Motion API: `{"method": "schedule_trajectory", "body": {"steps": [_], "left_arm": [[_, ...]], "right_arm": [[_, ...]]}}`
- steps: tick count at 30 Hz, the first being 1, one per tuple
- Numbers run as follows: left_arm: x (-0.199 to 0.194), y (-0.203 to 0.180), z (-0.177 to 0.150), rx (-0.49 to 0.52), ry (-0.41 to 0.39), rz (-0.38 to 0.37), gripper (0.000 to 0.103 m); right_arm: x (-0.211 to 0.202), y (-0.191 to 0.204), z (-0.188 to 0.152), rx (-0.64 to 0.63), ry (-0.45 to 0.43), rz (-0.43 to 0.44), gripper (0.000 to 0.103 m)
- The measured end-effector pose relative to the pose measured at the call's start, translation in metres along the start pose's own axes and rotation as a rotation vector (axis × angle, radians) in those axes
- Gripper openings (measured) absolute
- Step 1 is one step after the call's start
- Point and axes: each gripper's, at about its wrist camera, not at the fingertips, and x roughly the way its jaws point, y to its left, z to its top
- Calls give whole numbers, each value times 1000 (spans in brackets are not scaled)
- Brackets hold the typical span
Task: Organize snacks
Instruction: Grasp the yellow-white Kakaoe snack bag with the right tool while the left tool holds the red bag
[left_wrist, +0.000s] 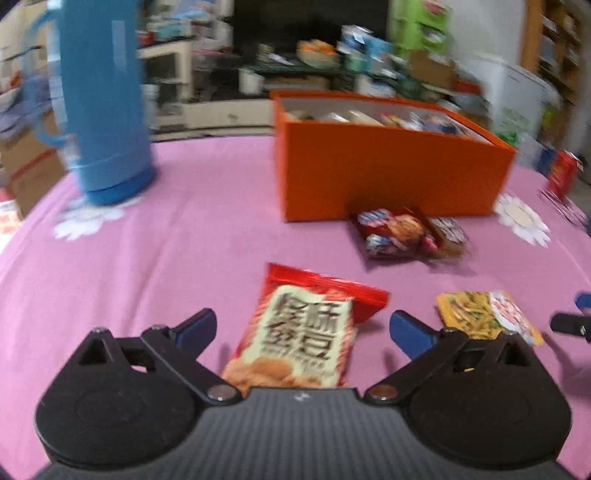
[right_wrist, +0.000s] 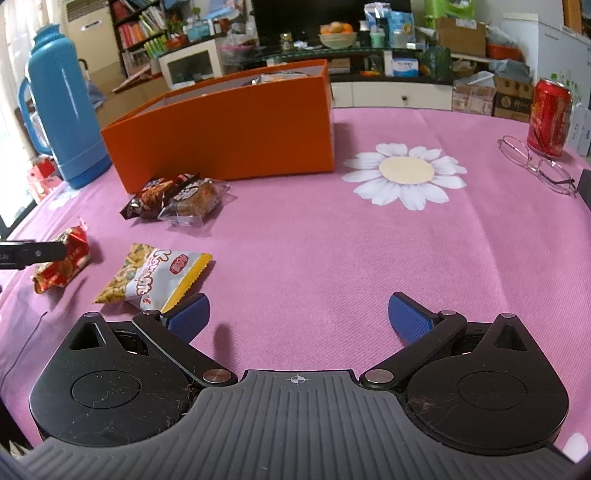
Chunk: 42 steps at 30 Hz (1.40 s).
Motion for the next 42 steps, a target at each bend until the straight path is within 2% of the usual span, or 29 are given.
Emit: {"method": "schedule_trajectory", "body": {"steps": [3, 6, 9, 14, 18, 23, 25, 31, 35, 39, 42], "left_arm": [[14, 4, 4, 16, 32, -15, 102], [21, 8, 4, -7, 43, -31, 102], [24, 9, 3, -30, 36, -50, 102], [20, 12, 2, -66, -12, -96, 102], [18, 22, -3, -107, -18, -142, 102], [17, 31, -7, -136, -31, -173, 102], [17, 29, -7, -125, -37, -170, 102], [18, 20, -9, -91, -37, -180, 102], [17, 15, -11, -56, -37, -161, 102], [18, 10, -13, -24, -33, -143, 102], [20, 5, -11, -12, -16, -121, 102]], "right_arm": [[-2, -2, 1, 26, -5, 19, 94], [-11, -1, 2, 60, -42, 78, 94], [-14, 16, 5, 31, -47, 107, 94], [-5, 58, 16, -17, -35, 106, 94], [17, 91, 24, -18, -24, 89, 94], [47, 123, 21, -128, 42, 28, 94], [46, 123, 15, -185, 38, -18, 94], [28, 82, 12, -93, 59, -98, 94], [24, 77, 19, -71, 60, -31, 94], [32, 84, 27, -176, 26, -37, 94], [43, 80, 25, -238, 63, 24, 94]]}}
